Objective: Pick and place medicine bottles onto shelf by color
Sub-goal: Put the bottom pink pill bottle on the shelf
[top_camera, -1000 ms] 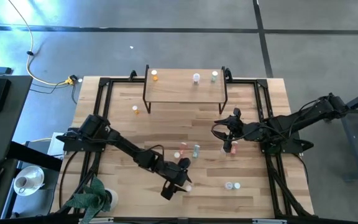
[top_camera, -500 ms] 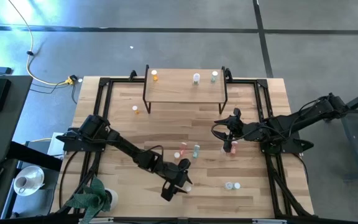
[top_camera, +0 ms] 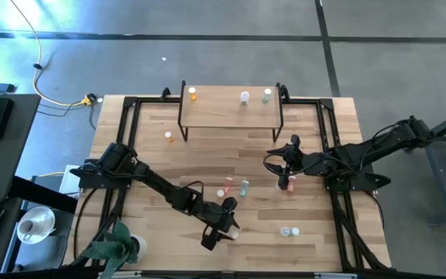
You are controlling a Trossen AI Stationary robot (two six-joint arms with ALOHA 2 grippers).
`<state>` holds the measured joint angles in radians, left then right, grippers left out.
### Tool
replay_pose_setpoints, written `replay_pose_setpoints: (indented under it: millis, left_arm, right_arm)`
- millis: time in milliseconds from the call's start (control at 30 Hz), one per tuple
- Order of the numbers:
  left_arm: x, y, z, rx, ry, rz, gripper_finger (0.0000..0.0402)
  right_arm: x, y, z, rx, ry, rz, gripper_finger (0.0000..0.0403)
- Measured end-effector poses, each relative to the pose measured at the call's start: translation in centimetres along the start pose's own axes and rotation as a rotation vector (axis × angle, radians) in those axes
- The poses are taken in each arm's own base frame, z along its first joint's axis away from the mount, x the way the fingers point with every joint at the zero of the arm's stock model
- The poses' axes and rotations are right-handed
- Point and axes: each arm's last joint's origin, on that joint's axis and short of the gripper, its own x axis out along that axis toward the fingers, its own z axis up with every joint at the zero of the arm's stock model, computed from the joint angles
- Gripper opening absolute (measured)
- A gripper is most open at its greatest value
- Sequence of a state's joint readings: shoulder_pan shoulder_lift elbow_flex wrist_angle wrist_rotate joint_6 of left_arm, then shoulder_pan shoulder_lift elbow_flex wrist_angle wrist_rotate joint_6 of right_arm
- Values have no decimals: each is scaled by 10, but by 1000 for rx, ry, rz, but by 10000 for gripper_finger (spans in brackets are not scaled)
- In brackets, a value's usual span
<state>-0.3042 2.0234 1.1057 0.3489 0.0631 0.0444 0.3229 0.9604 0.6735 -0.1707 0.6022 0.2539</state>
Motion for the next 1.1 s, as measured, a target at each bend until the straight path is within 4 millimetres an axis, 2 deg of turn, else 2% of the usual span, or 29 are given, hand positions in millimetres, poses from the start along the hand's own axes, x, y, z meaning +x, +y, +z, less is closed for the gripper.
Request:
replay_pose_setpoints:
  millis: [300,800,1100]
  left_arm:
    - [0,0,0,-7,0,0,200]
    - [0,0,0,-6,0,-4,122]
    - [0,1,2,-17,-21,-34,115]
  right_arm:
    - [0,0,0,0,0,0,194]
    - [0,0,0,0,0,0,194]
    - [0,0,0,0,0,0,194]
